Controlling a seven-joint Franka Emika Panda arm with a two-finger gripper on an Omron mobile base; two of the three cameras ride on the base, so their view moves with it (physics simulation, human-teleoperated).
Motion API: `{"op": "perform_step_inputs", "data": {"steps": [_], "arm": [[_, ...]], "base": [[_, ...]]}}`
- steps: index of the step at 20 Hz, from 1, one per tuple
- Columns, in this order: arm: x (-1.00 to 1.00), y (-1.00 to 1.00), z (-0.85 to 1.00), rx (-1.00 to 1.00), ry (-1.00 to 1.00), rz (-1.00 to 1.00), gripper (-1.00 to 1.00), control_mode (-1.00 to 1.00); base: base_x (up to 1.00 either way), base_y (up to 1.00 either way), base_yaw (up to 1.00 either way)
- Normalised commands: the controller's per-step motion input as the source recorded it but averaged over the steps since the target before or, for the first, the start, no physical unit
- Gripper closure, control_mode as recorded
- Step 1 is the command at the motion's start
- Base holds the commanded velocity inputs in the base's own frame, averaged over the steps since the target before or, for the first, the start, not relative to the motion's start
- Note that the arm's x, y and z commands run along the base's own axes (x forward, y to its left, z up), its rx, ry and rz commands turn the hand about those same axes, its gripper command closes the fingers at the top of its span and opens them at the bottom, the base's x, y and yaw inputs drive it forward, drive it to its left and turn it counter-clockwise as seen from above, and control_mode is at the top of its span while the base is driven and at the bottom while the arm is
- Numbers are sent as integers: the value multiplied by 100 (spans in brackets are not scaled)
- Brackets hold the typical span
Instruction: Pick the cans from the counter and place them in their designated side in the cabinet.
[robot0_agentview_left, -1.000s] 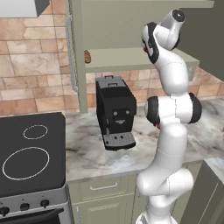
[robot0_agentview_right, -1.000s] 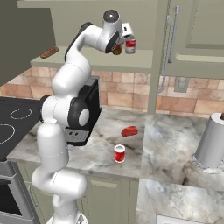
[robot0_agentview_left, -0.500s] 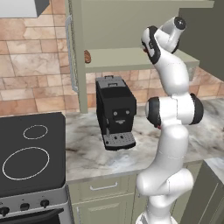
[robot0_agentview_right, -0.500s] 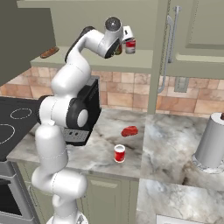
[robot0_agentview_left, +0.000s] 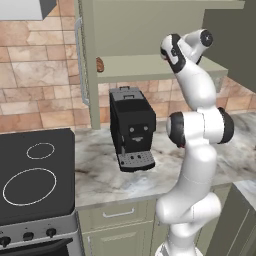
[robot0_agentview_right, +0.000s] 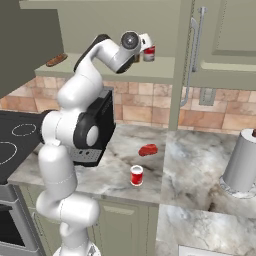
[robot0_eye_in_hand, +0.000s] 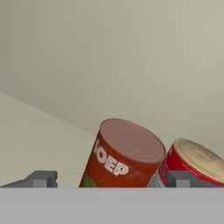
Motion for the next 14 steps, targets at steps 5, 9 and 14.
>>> {"op": "perform_step_inputs", "data": {"steps": [5,9,14], "arm": [[-5,0,16,0,-16,5,-100,-100],[-38,0,19,0,-7,5,-100,-100],[-57,0,13,0,0,2,-100,-100]], "base": [[0,0,0],[0,0,0],[0,0,0]]}}
